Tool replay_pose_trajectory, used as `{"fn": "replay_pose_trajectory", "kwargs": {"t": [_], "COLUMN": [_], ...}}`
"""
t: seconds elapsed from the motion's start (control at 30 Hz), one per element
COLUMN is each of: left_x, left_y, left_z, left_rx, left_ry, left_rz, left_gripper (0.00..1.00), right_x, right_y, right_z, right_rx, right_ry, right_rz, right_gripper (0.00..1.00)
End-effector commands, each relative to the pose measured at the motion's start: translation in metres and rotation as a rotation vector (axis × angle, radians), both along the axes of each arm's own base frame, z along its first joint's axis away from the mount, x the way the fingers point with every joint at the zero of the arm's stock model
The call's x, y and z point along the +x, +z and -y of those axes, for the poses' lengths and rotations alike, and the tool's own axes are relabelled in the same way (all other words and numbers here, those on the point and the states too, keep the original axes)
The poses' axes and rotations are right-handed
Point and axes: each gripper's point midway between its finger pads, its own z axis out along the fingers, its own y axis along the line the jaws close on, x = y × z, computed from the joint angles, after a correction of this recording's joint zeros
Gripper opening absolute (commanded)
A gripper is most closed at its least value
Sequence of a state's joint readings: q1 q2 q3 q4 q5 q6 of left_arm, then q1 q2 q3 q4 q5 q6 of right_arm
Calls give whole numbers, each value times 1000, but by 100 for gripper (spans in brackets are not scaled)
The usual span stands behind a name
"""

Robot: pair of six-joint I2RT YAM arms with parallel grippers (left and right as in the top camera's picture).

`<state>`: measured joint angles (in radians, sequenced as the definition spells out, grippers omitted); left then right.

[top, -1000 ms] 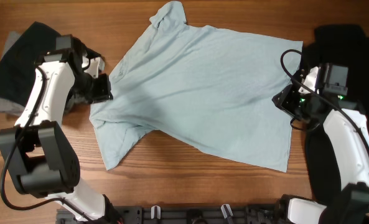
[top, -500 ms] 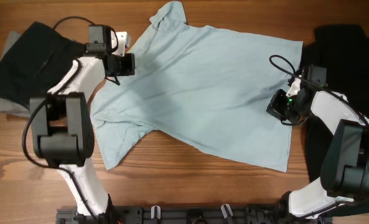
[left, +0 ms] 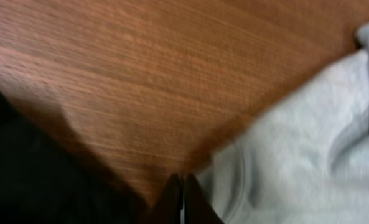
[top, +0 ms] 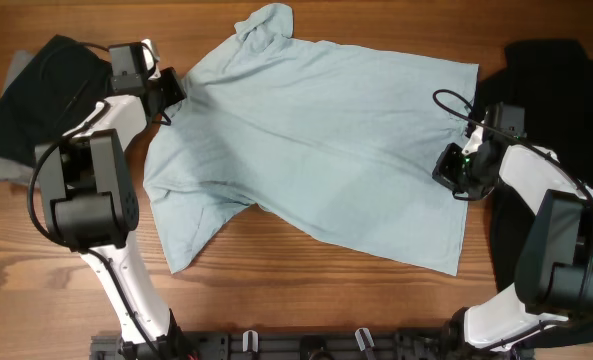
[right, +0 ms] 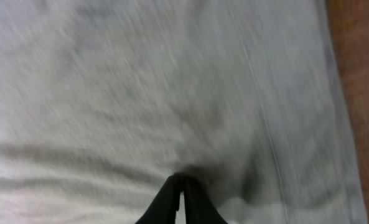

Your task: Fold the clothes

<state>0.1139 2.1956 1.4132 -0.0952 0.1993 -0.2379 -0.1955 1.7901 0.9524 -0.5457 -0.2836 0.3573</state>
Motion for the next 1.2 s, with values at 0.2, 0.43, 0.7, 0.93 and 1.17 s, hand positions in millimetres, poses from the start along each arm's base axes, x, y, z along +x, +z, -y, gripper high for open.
{"fn": "replay_pose_trajectory", "kwargs": {"t": [0.2, 0.43, 0.7, 0.93, 1.17], "left_x": [1, -98, -174, -174, -194], "left_y": [72, 112, 75, 75, 75], "left_z": [24, -4, 5, 5, 7], "left_rx": [-52, 3, -29, -29, -37], "left_ry": [-79, -31, -80, -80, -81], "left_rz": [-39, -319, -636, -637, -720], "left_gripper": [18, 38, 15, 30, 59], "right_x": [24, 16, -38, -87, -101], "right_y": [22, 93, 38, -29, -20], "right_z": [-3, -5, -16, -14, 94], "right_rx": [-3, -23, 72, 52, -128], "right_ry": [145, 126, 15, -158, -527], "right_rz": [112, 217, -76, -284, -315], "right_gripper": [32, 50, 20, 26, 12]}}
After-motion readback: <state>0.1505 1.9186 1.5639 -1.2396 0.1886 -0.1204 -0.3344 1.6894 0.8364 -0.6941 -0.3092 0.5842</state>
